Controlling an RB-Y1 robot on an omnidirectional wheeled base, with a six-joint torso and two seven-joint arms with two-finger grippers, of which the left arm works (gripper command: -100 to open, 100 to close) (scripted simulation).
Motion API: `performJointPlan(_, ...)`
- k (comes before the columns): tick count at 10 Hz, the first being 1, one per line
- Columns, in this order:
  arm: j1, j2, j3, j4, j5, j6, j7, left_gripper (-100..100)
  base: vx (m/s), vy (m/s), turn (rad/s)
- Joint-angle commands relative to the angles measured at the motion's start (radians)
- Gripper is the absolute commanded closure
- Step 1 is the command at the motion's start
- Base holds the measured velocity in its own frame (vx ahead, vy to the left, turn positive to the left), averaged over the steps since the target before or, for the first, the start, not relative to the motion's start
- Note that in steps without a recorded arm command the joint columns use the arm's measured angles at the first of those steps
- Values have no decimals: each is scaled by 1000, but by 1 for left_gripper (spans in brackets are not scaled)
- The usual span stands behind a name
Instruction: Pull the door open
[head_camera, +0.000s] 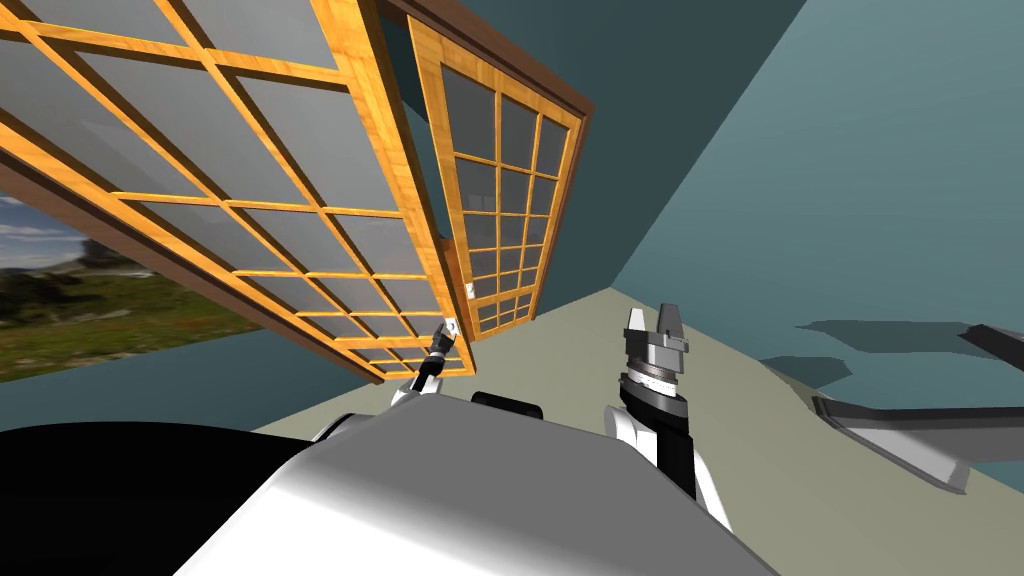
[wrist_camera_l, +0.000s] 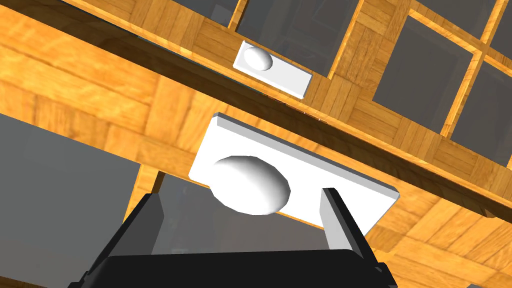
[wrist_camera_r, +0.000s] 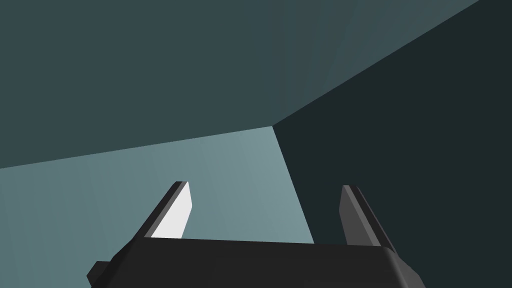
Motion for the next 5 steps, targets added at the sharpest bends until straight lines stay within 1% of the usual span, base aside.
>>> performJointPlan(1, 0, -3, -2, -2, 9, 1, 36, -100, -49, 15, -22)
performJointPlan(2, -2, -9, -5, -4, 24, 3, 72, -100, -37, 12, -35)
performJointPlan(3, -2, -9, -5, -4, 24, 3, 76, -100, -35, 9, -22)
performJointPlan(4, -4, -15, -8, -7, 40, 5, 117, -100, -46, 20, -52)
performJointPlan(5, -6, -21, -11, -10, 57, 7, 143, -100, -72, 11, -75)
